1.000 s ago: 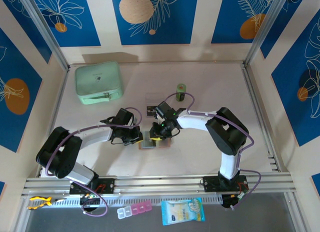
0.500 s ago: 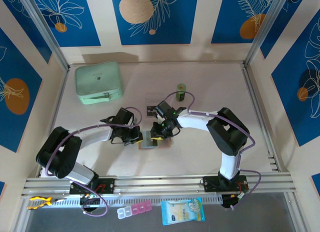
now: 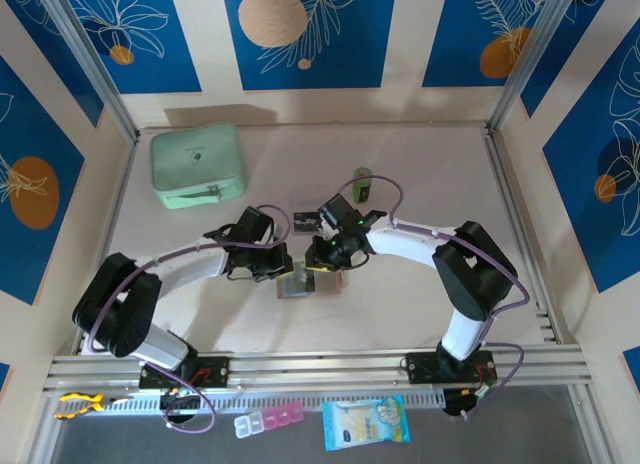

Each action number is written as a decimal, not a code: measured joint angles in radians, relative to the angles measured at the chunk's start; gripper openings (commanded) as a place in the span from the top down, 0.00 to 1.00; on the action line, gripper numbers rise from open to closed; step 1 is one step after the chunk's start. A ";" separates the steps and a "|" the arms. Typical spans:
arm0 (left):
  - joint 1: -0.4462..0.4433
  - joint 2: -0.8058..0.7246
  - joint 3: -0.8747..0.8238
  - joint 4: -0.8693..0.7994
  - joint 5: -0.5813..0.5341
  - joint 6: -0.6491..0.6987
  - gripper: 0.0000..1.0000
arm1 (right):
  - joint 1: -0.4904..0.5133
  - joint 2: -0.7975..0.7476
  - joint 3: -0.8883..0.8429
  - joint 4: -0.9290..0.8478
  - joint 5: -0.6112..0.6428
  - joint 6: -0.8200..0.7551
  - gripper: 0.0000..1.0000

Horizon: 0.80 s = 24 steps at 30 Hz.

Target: Take the credit cards out of the card holder

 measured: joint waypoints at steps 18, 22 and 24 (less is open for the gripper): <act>-0.009 0.069 0.000 -0.007 0.006 0.002 1.00 | -0.008 0.071 -0.006 0.011 -0.047 0.004 0.77; -0.009 0.070 0.000 -0.020 -0.011 0.017 1.00 | -0.008 0.095 -0.006 0.012 -0.059 0.006 0.77; -0.009 0.070 0.000 -0.024 -0.012 0.023 1.00 | -0.008 0.103 -0.006 0.012 -0.063 0.007 0.77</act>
